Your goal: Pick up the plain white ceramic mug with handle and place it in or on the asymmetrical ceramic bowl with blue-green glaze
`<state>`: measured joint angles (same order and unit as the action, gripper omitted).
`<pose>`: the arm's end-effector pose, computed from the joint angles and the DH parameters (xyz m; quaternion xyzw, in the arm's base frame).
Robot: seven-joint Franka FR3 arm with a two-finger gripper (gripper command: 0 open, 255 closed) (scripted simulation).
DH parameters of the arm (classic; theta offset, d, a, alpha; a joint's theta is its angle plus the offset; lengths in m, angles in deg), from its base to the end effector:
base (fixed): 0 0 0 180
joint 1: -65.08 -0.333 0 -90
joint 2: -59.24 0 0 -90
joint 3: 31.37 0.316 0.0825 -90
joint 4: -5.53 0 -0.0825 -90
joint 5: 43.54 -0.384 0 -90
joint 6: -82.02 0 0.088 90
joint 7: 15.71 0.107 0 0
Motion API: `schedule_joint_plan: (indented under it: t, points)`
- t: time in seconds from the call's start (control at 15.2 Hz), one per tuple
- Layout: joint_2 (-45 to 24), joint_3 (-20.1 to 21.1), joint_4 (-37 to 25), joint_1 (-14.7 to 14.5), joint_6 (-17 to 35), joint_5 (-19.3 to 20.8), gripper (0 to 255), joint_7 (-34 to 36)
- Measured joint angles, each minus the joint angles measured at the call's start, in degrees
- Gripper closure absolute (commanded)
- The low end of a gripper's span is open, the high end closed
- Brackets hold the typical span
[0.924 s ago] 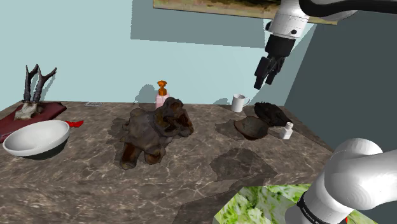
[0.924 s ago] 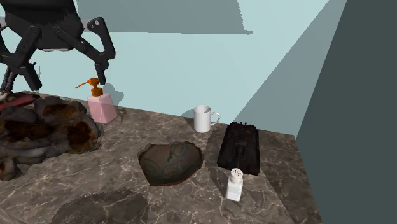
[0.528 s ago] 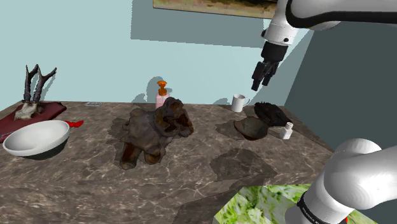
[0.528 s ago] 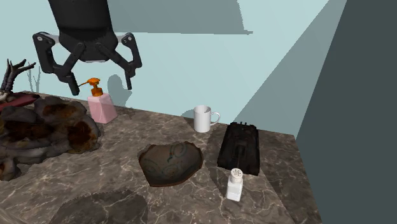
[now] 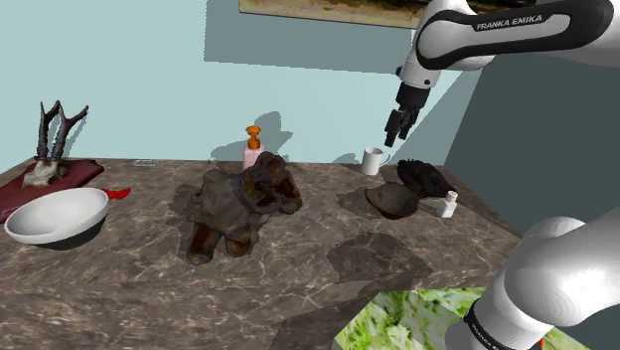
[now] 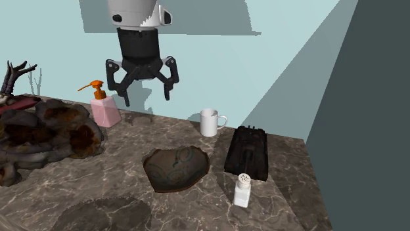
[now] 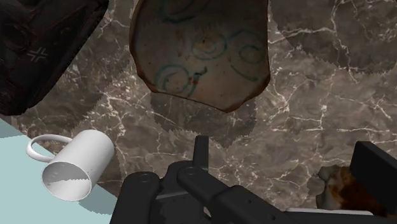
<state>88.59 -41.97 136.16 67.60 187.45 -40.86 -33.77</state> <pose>0.3935 -0.1060 0.5502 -0.9975 -0.0587 -0.0374 0.0132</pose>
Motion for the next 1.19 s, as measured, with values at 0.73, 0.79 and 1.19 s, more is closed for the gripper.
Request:
schedule_joint_plan:
  t: [0.73, 0.79, 1.19]
  points:
    - [-22.01, -8.1, -11.31, 0.69, 10.02, -2.93, 0, -13.54]
    - [-24.2, -8.79, -12.55, 0.97, 10.81, -3.64, 0, -15.1]
    - [-37.24, -10.8, -22.47, 3.08, 12.76, -8.62, 0, -22.87]
